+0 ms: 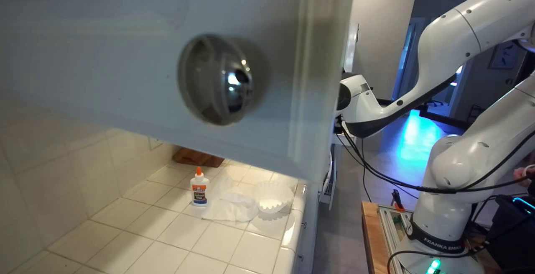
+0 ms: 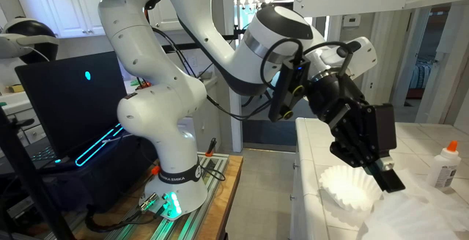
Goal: Remove some cupcake liners from the bunch
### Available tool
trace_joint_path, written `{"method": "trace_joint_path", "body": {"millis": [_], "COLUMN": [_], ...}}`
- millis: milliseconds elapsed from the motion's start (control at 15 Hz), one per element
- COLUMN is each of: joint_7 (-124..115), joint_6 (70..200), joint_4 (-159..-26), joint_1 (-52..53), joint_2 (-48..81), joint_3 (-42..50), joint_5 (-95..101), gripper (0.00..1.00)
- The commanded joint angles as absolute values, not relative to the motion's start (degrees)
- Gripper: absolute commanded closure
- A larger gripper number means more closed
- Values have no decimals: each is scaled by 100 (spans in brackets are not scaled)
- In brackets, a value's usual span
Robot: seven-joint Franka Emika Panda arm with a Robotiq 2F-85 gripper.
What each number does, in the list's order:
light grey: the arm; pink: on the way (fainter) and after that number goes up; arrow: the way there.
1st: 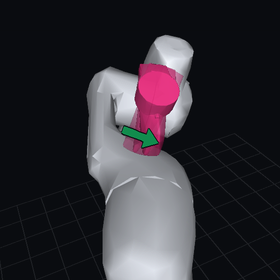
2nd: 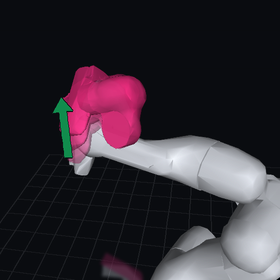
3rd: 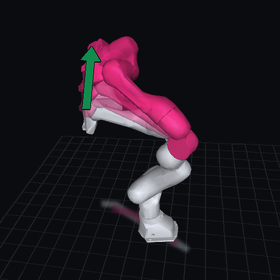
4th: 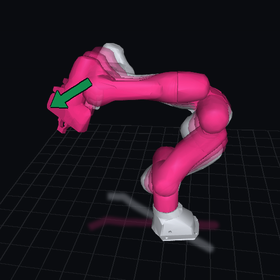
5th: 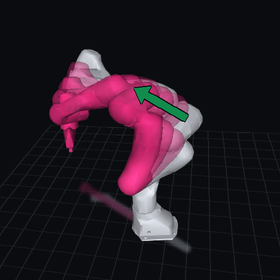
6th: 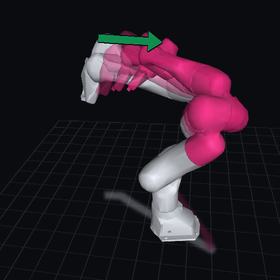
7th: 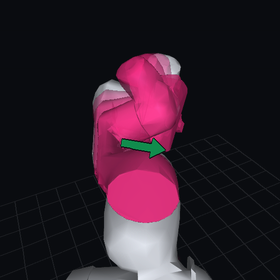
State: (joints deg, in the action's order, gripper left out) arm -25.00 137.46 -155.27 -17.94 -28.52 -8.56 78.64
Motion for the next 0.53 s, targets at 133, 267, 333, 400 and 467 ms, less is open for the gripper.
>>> {"method": "trace_joint_path", "body": {"millis": [133, 267, 333, 400, 467], "joint_7": [-2522, -2484, -2443, -2447, -2497], "joint_6": [13012, 12933, 12926, 12851, 12710], "joint_4": [-14828, -14672, -14590, -14531, -14455], "joint_1": [-860, -675, -603, -537, -481], "joint_2": [-1559, -1265, -1129, -998, -850], "joint_3": [-413, -272, -217, -199, -208], "joint_5": [8464, 8519, 8502, 8489, 8509], "gripper": [100, 100, 100, 100, 100]}}
